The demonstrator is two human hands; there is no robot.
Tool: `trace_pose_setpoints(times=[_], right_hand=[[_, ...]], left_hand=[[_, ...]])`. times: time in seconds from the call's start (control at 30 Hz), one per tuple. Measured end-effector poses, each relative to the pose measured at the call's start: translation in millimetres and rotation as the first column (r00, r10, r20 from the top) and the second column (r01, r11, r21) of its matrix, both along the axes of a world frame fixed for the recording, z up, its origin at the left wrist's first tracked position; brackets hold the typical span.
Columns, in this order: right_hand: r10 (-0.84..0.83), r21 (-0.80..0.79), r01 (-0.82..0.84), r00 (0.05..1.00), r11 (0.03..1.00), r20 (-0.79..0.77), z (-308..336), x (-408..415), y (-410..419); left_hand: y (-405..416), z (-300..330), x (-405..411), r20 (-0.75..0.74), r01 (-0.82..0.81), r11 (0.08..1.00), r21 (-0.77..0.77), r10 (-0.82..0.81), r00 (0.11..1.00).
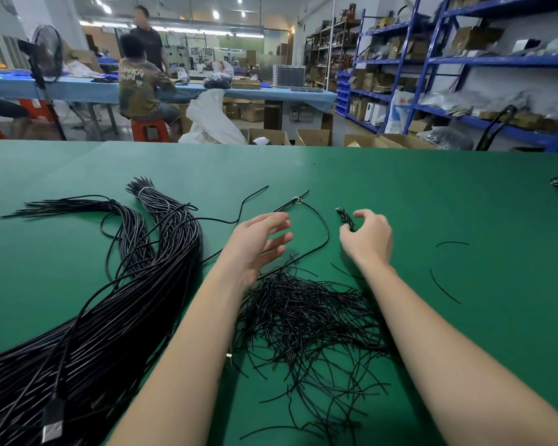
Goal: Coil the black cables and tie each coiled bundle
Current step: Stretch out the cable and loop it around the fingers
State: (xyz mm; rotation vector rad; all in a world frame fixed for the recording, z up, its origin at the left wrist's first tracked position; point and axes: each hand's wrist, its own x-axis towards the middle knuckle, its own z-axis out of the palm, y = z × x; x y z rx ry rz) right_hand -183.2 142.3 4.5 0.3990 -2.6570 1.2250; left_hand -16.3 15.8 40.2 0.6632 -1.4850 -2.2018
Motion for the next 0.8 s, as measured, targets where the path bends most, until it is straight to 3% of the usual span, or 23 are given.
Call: trace_pose_setpoints(times=[0.1,0.23,0.3,0.4,0.5,0.57,0.63,0.8], right_hand=[[0.129,0.011,-0.129,0.984,0.992,-0.125,7,20,-12],[0.231,0.219,-0.28,0.947,0.935,0.225,19,36,-42],[0.237,0.249,-0.321,0.919,0.914,0.315,21,41,-55],[0.325,0.128,-0.39,0.877,0.912,0.353,21,48,-75],[0.476,-0.135,-0.464,0.779,0.875,0.407,22,58,-90],[0.578,-0.214,-0.541,0.709,0.813,0.404,18,63,-96],[0.633,-0.192,-0.61,0.684,0.769,0.362,14,65,-100],[0.567,-0.057,-0.568,0.798,0.821,0.203,15,65,-94]], left_hand=[[0,1,0,0.01,0.001,1.0,-0.014,0.0,1.0],[1,1,0,0.017,0.01,1.0,-0.026,-0.009,1.0],[1,1,1,0.025,0.007,0.998,-0.057,-0.006,1.0],[-1,0,2,0.041,-0.049,0.989,-0.136,0.055,0.998],[-7,-2,3,0.026,-0.148,0.979,-0.141,0.153,0.988],[-10,-2,4,0.034,-0.189,0.972,-0.139,0.196,0.98],[-11,-3,5,0.073,-0.202,0.968,-0.152,0.215,0.974],[-11,-2,6,0.114,-0.17,0.976,-0.137,0.186,0.976]])
